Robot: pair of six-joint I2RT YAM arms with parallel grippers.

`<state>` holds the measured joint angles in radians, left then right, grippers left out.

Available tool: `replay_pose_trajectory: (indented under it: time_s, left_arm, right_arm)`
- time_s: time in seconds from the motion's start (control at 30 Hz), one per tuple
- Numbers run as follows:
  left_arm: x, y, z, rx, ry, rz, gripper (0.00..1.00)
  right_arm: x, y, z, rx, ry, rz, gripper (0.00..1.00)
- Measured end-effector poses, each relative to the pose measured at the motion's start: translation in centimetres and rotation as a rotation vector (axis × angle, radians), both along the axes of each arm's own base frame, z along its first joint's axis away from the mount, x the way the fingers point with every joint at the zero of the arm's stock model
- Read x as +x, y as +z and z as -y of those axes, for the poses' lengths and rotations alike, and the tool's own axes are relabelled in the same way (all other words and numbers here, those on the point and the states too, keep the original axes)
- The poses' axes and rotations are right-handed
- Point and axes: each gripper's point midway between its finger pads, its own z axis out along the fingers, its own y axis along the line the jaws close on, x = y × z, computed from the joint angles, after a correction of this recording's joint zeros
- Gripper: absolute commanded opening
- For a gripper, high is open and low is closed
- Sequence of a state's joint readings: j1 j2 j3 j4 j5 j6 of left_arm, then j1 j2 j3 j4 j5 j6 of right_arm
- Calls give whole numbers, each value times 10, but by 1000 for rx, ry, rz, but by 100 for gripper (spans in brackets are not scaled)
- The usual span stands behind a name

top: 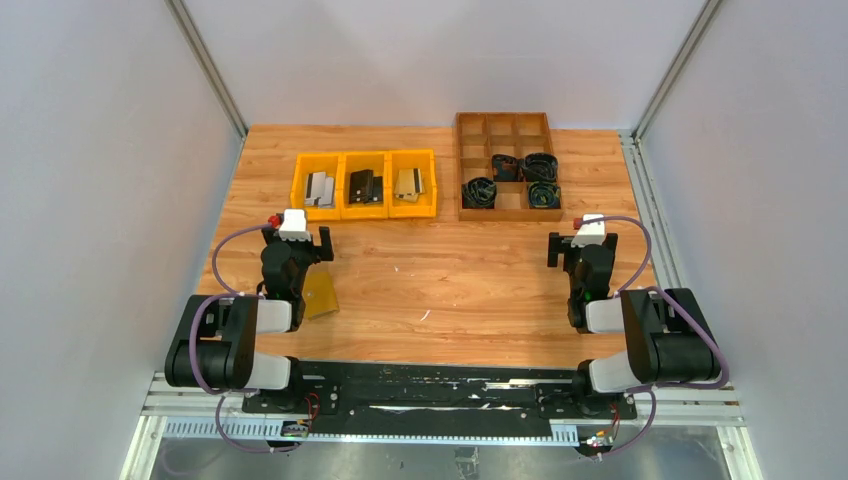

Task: Take the credit cards out of the card holder
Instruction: Move to the center of the board.

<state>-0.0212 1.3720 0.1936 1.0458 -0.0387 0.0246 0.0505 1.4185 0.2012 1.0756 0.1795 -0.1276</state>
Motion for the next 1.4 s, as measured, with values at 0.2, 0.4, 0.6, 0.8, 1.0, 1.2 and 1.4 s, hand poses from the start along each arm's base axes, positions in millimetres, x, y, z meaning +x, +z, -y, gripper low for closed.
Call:
replay_pose_trajectory:
  time_s: [0.2,0.4,0.6,0.8,1.0,1.2,1.4]
  left_arm:
    - [0,0,0,-2,1,0,100]
    - [0,0,0,-2,0,0,100]
    - [0,-1,0,-2,2,-18,100]
    - [38,57,-5,14,23,-43,100]
    - [49,120,-23,15,50,-32,100]
    - [52,131,-47,-39,80,-151,100]
    - [35,110,-53,-55,85,-265,100]
  right_arm:
    - [0,0,0,0,0,0,100]
    - [0,0,0,0,0,0,100]
    - [0,6,0,-22,-41,-45,100]
    - [44,108,-24,57,-22,53,100]
    - [60,135,-55,311,30,36,100]
    - [86,123,-119,408,243,-115,95]
    - [111,124,-209,382,390,-208,77]
